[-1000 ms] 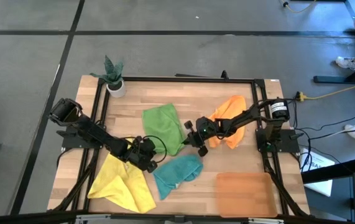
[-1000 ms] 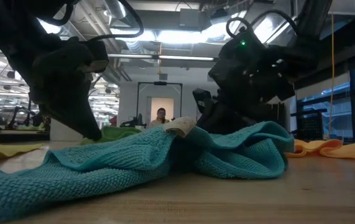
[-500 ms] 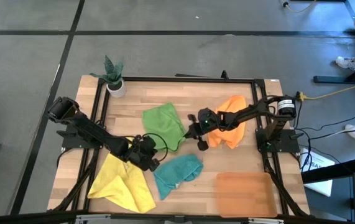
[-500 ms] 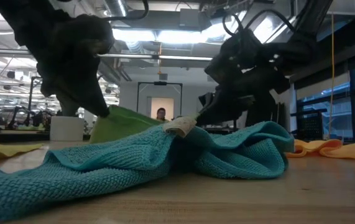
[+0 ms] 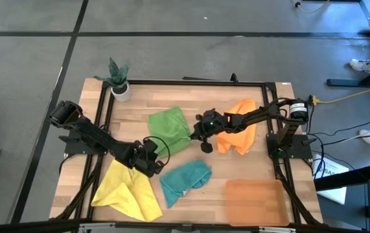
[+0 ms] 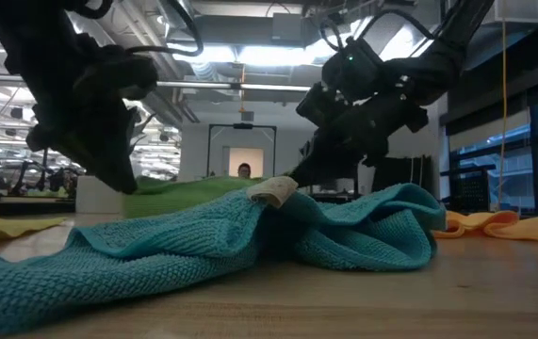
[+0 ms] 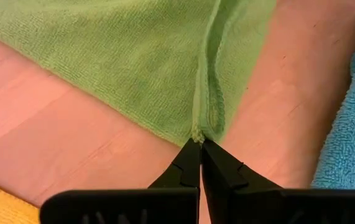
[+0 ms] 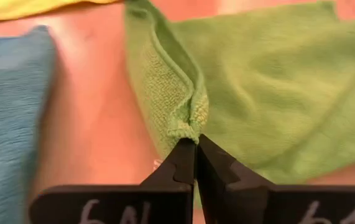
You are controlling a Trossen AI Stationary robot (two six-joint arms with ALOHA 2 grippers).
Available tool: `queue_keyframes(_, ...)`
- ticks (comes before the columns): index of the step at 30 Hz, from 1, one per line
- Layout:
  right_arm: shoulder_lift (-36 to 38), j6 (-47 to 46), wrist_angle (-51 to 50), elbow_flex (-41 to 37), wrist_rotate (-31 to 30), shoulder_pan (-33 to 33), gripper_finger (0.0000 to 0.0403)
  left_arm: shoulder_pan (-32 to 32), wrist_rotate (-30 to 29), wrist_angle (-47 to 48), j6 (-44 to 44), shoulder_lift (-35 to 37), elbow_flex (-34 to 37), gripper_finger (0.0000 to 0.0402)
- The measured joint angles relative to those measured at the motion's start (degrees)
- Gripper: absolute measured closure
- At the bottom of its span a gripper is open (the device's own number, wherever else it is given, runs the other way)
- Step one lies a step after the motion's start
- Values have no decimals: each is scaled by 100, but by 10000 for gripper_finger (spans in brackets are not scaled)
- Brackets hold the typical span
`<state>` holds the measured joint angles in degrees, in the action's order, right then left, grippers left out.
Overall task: Roll microfiber towels into tight, uniform cylinder then place into a basket
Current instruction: Roll the green microfiber towel
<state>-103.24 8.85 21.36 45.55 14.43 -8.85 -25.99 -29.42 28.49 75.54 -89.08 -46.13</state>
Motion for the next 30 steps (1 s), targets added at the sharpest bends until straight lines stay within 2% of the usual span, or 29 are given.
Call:
queue_keyframes(6,-1,32,-153,27,-197,-5,395,133,-134,41,-1,-68,0,402)
queue_keyframes(13,-26,45,-185,32,-552,-1,395,315,28,72,41,-357,0,402)
queue_keyframes(30,-358,83,-60,36,-584,-1,395,364,78,81,40,-398,0,402)
